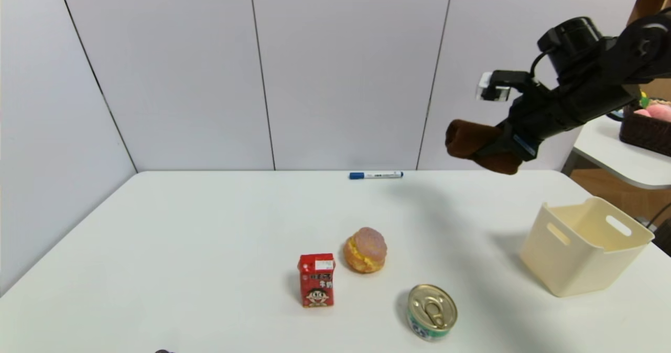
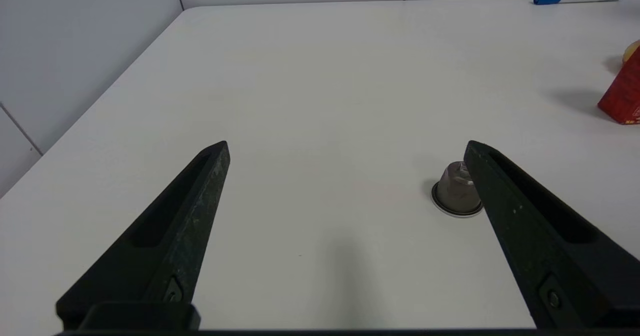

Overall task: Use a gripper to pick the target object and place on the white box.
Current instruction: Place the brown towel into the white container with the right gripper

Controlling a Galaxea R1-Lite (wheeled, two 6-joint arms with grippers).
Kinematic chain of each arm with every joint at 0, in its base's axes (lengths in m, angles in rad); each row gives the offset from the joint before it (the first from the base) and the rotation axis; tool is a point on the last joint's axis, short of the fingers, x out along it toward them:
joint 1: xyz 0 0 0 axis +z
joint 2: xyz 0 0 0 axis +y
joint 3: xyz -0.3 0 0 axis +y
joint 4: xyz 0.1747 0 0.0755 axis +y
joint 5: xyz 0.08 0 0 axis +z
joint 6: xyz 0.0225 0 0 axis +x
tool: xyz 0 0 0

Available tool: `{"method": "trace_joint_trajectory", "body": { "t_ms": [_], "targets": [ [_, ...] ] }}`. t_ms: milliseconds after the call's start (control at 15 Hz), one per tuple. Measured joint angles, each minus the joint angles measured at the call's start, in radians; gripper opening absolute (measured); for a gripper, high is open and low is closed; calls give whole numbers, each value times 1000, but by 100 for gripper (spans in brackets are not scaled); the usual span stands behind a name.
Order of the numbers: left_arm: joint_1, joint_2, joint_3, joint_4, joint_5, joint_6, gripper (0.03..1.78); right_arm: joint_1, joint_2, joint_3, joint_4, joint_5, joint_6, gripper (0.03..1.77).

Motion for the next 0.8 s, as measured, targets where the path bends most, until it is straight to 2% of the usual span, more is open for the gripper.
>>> {"method": "trace_joint_trajectory", "body": {
  "t_ms": [267,400,600,800],
  "targets": [
    [0,0,0,0,0,0,169,-67,-104,33,0,-4,37,53],
    [0,0,0,0,0,0,169,-92,-159,59,0,-11,79,53],
    [0,0,0,0,0,0,169,-99,-251,122,1,-25,210,53],
    [0,0,0,0,0,0,169,-88,-347,201,0,-81,344,53]
  ]
}}
